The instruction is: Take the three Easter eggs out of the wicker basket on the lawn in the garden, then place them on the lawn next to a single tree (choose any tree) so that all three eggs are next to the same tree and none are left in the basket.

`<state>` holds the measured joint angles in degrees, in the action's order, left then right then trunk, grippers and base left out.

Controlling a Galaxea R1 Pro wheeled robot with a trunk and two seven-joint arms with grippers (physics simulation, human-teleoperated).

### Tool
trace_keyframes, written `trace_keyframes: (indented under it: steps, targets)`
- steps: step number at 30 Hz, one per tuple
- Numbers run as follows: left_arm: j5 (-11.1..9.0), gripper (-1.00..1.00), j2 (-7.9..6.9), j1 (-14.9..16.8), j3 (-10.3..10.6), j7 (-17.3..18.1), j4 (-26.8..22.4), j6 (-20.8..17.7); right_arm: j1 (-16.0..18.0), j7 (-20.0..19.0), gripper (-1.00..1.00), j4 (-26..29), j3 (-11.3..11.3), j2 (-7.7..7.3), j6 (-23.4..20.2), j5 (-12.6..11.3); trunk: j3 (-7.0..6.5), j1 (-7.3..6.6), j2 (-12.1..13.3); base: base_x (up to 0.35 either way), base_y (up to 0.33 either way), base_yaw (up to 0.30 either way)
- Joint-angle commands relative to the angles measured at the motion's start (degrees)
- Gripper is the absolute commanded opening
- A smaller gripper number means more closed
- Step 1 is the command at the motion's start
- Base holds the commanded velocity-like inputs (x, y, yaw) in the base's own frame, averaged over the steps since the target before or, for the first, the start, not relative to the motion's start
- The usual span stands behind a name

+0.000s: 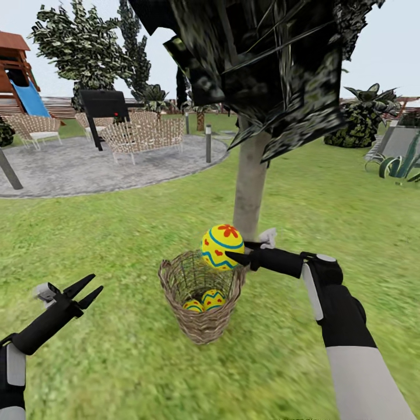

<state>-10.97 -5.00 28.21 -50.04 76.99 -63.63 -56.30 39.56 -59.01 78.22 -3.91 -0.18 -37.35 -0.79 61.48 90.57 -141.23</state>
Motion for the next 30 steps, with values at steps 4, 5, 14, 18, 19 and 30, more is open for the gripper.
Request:
trace_keyframes:
  steps: [4,5,14,18,19,30]
  targets:
    - [0.1,1.00,0.23,0.0,0.3,0.0,0.0,0.0,0.0,-0.1,-1.00,-0.1,-2.0,-0.02,0.0,0.0,-0.27,0.00,0.0,0.000,0.000,-0.214]
    - [0.1,1.00,0.29,0.0,0.4,0.0,0.0,0.0,0.0,-0.1,-1.00,-0.1,-2.3,-0.04,0.0,0.0,-0.34,0.00,0.0,0.000,0.000,-0.214]
    - [0.2,1.00,2.07,0.0,0.5,-0.3,-0.8,0.3,-0.1,1.3,-1.00,-0.9,-17.0,-1.81,-3.9,2.0,-0.95,0.00,0.0,0.000,0.000,-0.214]
    - [0.2,1.00,2.18,0.0,0.5,-0.3,-0.9,0.3,-0.1,1.8,-1.00,-1.4,-22.6,-4.52,-4.0,8.1,-1.22,0.00,0.0,0.000,0.000,-0.214]
    - [0.2,1.00,2.22,0.0,0.5,-0.2,-0.8,0.3,-0.3,1.9,-1.00,-1.6,-23.4,-4.65,-3.9,12.2,-1.29,0.00,0.0,0.000,0.000,-0.214]
    - [0.2,1.00,2.33,0.0,0.5,0.1,-1.3,0.3,-0.5,32.3,-1.00,-17.3,-23.2,-4.31,15.1,24.1,-1.93,0.00,0.0,0.000,0.000,-0.188]
